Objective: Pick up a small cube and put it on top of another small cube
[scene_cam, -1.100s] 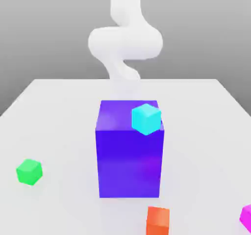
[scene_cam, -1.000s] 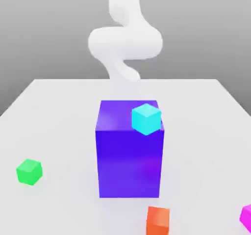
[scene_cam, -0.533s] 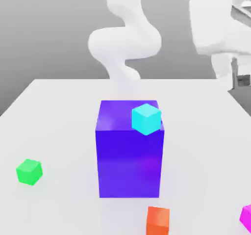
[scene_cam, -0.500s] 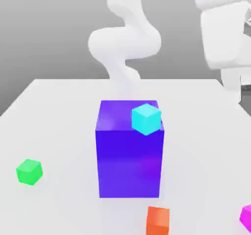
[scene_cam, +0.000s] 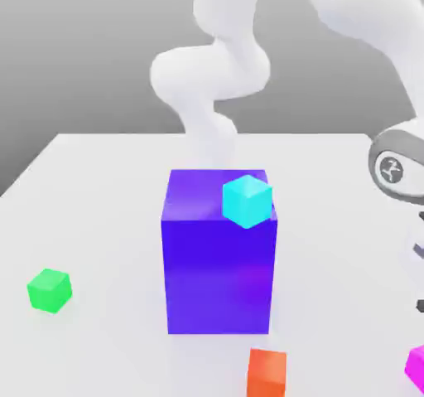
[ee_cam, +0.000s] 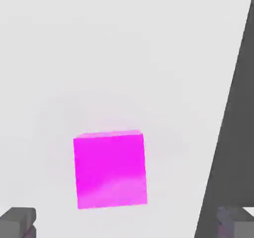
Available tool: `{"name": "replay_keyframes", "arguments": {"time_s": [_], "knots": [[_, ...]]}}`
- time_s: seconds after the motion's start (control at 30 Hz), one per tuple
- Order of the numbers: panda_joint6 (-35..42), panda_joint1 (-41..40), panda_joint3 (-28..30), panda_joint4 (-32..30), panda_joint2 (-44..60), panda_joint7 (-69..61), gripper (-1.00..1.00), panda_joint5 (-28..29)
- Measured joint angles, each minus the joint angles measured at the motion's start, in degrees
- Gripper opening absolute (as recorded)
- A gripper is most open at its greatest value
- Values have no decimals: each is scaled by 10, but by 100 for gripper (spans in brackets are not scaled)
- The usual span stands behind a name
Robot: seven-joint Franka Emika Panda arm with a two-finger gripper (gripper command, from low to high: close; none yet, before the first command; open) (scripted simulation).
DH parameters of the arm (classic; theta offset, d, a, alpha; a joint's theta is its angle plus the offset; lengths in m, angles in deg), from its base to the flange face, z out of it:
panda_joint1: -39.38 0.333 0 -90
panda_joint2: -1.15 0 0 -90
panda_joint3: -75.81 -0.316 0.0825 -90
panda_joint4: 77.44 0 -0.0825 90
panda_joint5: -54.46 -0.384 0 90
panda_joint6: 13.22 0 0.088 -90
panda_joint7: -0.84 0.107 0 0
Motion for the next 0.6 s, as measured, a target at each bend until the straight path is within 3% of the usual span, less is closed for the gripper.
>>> {"name": "replay_keyframes", "arguments": {"time_s": [0.03,0.07,0.3,0.47,0.6], "knots": [[-15,4,4,5,21,2,0,5],[-29,8,9,9,39,4,-100,8],[-30,8,9,10,42,4,-100,9],[22,-10,-6,-1,-40,-13,-100,-11],[19,-74,37,-37,-93,-38,-100,-25]]}}
